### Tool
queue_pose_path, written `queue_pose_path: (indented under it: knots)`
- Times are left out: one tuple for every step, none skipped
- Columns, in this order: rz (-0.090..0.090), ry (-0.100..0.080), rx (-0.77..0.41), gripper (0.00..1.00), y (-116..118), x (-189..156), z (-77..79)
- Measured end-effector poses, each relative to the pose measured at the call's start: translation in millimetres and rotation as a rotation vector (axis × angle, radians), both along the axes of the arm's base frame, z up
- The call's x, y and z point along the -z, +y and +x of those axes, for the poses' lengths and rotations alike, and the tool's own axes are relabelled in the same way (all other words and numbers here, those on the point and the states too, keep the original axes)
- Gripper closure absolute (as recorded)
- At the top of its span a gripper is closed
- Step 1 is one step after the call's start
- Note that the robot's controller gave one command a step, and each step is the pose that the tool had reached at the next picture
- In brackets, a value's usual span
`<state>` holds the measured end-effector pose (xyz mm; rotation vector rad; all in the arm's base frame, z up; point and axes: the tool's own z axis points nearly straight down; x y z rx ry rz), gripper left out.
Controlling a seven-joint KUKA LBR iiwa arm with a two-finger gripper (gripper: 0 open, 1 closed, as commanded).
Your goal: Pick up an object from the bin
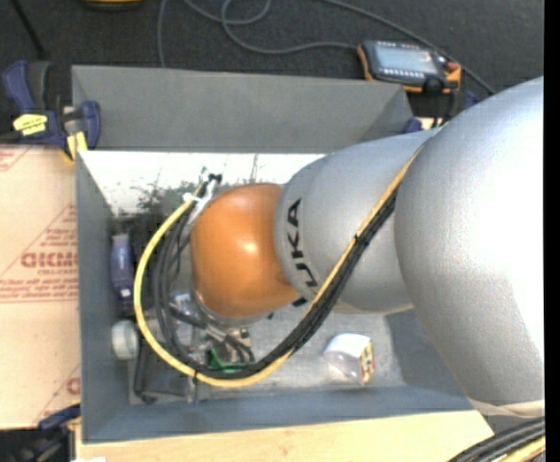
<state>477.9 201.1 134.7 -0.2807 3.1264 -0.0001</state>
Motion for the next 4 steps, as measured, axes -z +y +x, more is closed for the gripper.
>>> queue_pose_path:
  knots:
    - [0.002, -0.002, 0.124, 0.00, 4, 62, 5.3]
    - [-0.001, 0.003, 0.038, 1.00, -5, 64, -5.4]
    - [-0.001, 0.003, 0.038, 1.00, -5, 64, -5.5]
    - [0.000, 0.003, 0.039, 1.00, -5, 64, -5.5]
